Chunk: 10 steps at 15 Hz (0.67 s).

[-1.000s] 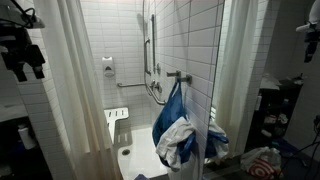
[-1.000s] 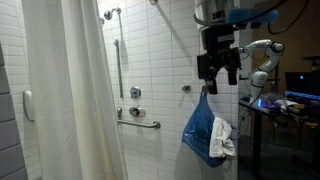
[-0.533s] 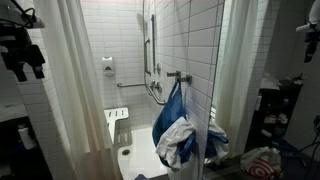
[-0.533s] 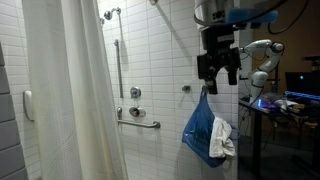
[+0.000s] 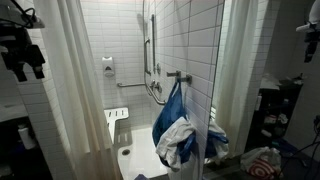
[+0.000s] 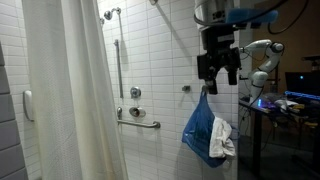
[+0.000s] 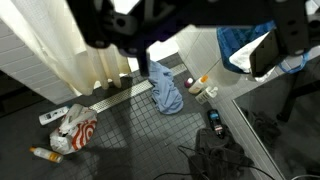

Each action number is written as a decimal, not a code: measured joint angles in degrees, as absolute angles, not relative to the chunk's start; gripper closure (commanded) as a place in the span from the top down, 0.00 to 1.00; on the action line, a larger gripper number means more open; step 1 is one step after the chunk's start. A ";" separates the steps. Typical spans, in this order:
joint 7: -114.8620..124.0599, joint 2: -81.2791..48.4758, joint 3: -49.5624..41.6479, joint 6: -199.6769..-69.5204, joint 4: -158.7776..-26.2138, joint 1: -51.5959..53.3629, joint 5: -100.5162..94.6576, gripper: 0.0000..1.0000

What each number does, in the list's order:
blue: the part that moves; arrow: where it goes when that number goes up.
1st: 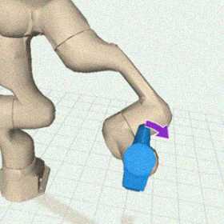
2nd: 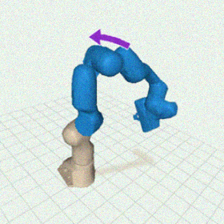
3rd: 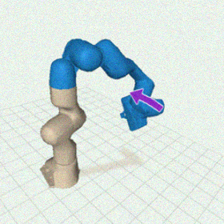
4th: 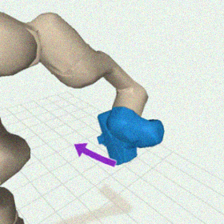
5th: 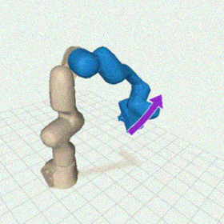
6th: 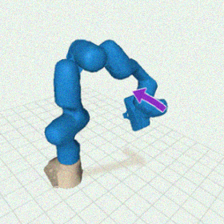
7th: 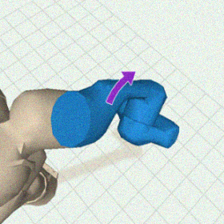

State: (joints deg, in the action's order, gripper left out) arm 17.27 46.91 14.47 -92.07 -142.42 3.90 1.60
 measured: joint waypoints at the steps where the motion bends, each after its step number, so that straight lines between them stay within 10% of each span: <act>1: 17.27 46.91 14.46 -92.07 -142.42 3.90 1.60 1.00; 10: 21.87 46.29 13.61 -95.04 -143.16 0.43 -0.67 1.00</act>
State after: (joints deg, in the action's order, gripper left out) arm 21.87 46.29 13.61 -95.04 -143.16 0.43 -0.67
